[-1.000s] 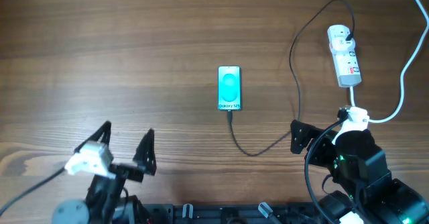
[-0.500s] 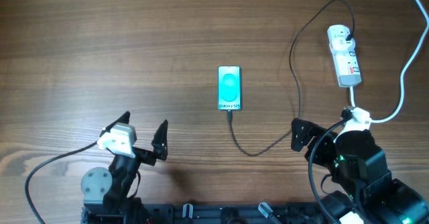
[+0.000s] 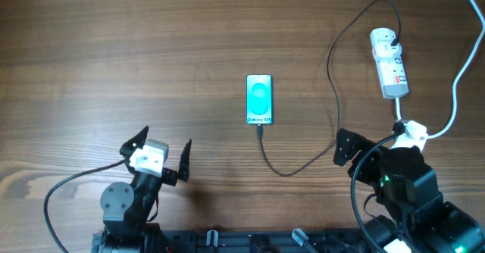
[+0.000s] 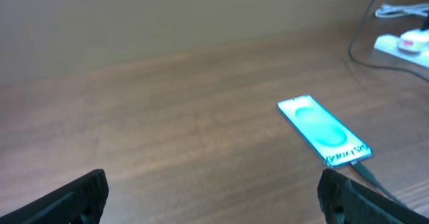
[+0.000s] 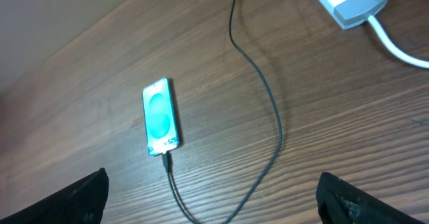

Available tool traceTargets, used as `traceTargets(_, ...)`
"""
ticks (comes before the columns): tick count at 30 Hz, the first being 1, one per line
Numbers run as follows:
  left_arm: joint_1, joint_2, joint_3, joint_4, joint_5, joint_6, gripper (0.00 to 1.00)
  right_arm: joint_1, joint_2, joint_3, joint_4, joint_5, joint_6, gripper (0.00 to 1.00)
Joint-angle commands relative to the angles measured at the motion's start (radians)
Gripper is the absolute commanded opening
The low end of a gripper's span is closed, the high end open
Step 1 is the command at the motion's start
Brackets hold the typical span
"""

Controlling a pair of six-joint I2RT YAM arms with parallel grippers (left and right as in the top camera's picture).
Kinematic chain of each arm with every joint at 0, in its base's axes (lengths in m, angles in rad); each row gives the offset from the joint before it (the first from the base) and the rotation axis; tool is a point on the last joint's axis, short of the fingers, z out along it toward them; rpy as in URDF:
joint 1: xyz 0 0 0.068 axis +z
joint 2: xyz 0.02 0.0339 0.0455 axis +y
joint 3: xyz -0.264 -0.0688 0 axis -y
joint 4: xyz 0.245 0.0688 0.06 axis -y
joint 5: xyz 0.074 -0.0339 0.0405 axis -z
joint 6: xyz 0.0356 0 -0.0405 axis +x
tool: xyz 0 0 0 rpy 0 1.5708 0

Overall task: Plug charger to phone and switch on socket
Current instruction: 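Move the right gripper over the white power strip's switch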

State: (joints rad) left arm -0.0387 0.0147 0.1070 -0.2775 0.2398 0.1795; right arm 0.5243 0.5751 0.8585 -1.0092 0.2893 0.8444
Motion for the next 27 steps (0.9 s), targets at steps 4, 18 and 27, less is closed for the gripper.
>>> traceTargets(4, -0.004, -0.002, -0.036, 0.083, -0.01, -0.004, 1.0, -0.002, 0.044, 0.01, 0.001, 0.054, 0.027, 0.99)
traceTargets(18, -0.004, 0.006, -0.038, 0.061, -0.01, -0.095, 1.0, -0.111, 0.394, 0.01, -0.064, 0.212, 0.388, 0.17)
traceTargets(27, -0.004, 0.006, -0.038, 0.061, -0.01, -0.095, 1.0, -0.511, 0.562, 0.01, 0.216, 0.014, 0.045, 0.04)
